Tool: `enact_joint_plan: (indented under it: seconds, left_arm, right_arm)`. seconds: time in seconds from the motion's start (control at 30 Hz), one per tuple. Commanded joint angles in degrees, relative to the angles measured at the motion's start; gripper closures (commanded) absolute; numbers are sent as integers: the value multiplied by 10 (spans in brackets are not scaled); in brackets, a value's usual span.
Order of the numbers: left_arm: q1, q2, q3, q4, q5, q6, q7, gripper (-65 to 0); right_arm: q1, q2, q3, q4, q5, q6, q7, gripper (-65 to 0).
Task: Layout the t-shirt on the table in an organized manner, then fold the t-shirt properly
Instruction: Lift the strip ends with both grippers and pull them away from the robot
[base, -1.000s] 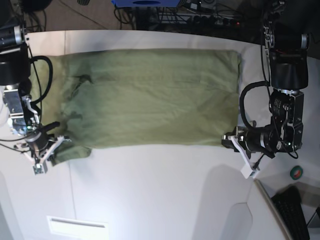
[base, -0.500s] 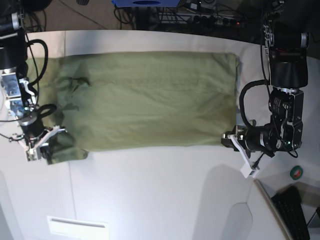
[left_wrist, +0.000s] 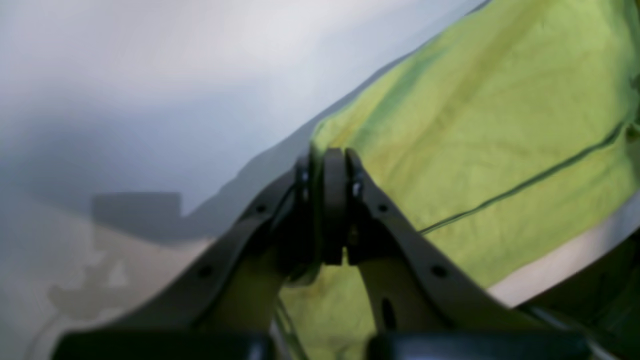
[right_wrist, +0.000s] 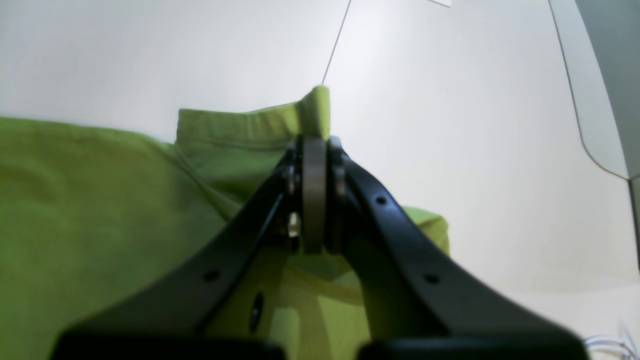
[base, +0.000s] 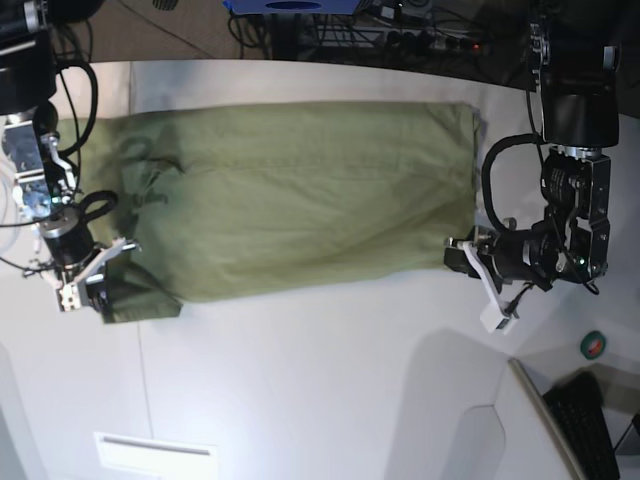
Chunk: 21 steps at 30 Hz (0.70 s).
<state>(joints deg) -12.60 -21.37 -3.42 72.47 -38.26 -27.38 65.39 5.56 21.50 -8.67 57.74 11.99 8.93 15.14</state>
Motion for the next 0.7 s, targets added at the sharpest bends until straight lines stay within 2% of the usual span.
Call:
enact_joint_plan:
  seconds: [0.0,0.07,0.13,0.2,0.3,0.53,0.67]
  left_arm:
    - [-2,-19,-4,20,-28,-19,-5,0]
    - [15,-39,-13,33,-71,-35,-5,0]
    - [31,-50,-22,40,-93,-36,-5,0]
    - [42,-60,-23,42,-95,-36,-5,0]
    - [63,-65,-27,47,-94,-38,-5,0]
    - [101,-97,-22,93,-97,-39,-5,0]
    - [125,-99,-22,120,-97,-39,-4,0]
  right_arm:
    - [3,11,5,17,5,-4,16,0]
    - [-12,11,5,37,5,-4,9,0]
    - [-21,11,10,59,5,-4,-30,0]
    - [-35,7,41,83,5,-4,-74,0]
    - [-52,5,74,120,6,-4,-112,0]
    - [-75,11,77,180,6,-4,-212,0]
    - [-103,10,77,227,6,-4,-261,0]
